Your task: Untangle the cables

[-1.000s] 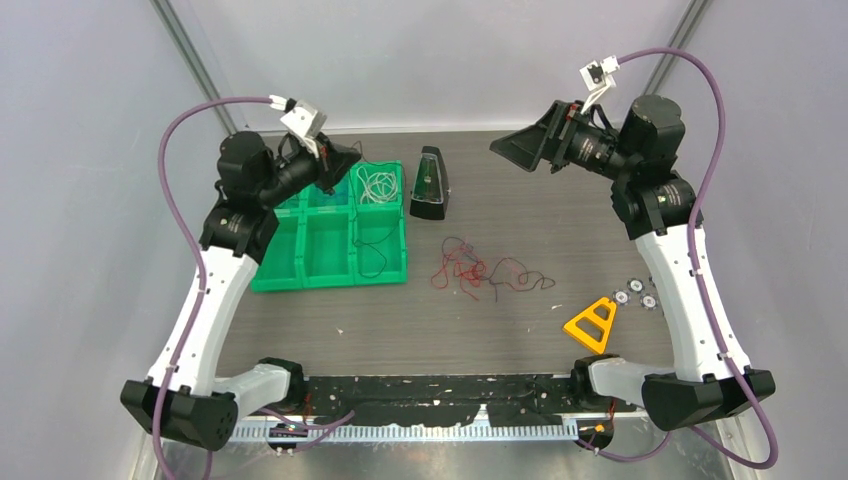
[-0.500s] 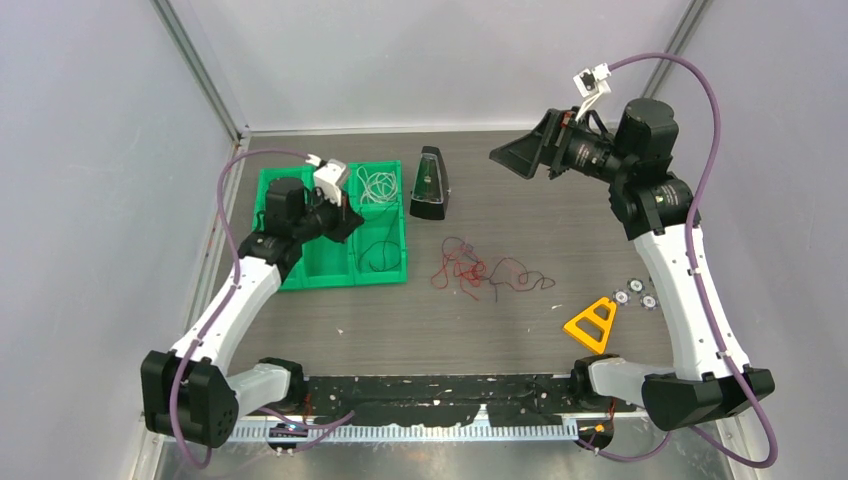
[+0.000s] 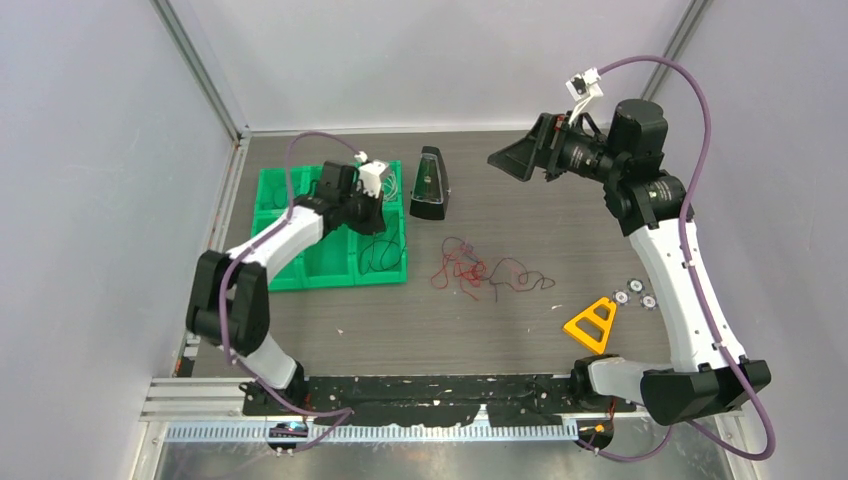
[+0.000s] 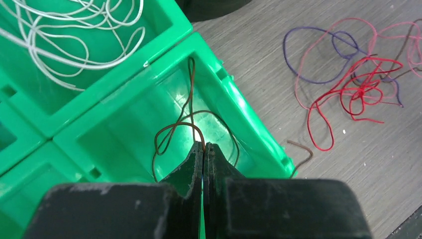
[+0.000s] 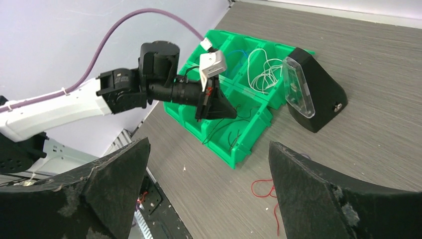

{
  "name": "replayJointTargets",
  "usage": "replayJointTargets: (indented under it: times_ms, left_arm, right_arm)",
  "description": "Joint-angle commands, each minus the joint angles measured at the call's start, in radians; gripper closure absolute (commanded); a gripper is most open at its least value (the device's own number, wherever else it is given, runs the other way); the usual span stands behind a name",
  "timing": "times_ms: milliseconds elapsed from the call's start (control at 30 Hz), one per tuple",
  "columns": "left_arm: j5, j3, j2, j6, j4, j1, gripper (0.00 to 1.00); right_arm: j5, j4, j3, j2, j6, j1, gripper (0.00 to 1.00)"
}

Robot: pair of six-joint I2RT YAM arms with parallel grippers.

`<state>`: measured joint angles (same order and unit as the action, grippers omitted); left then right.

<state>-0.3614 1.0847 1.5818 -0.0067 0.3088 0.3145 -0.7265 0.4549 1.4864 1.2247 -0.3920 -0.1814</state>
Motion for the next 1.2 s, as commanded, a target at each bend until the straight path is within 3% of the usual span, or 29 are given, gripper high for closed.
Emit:
replayJointTargets:
  times_ms: [0,133,233,333,600,833,1000,1167]
  left_arm:
    - [0.064,0.140,0.106,0.013,0.083,0.018,1.00]
    - [0.021,0.176,0.145,0.021,0.086,0.018,0.98]
    - [-0.064,0.135,0.083,0.058,0.051,0.018,0.73]
    - [-0.084,0.080,-0.016,0.070,-0.018,0.017,0.57]
    - [-0.170,0.126,-0.146,0.174,0.118,0.003,0.37]
    - [-0.172,0.104,-0.180,0.322,0.273,0.001,0.29]
    - [-0.264,0.091,-0.187,0.388,0.370,0.003,0.37]
    - [-0.245,0.051,-0.201,0.720,0.520,0.064,0.42]
  right_arm:
    - [0.031,0.031,0.033,0.006,0.059,-0.002,0.05]
    - [0.041,0.048,0.031,0.004,0.082,-0.004,0.05]
    - [0.045,0.054,0.021,0.003,0.104,-0.004,0.05]
    - [0.044,0.053,0.012,0.001,0.111,-0.003,0.05]
    - [0.022,0.047,0.003,-0.001,0.132,-0.003,0.05]
    - [0.019,0.045,-0.014,-0.016,0.146,-0.003,0.05]
    - [0.022,0.050,-0.028,-0.028,0.151,-0.003,0.05]
    - [0.024,0.059,-0.045,-0.039,0.160,-0.003,0.05]
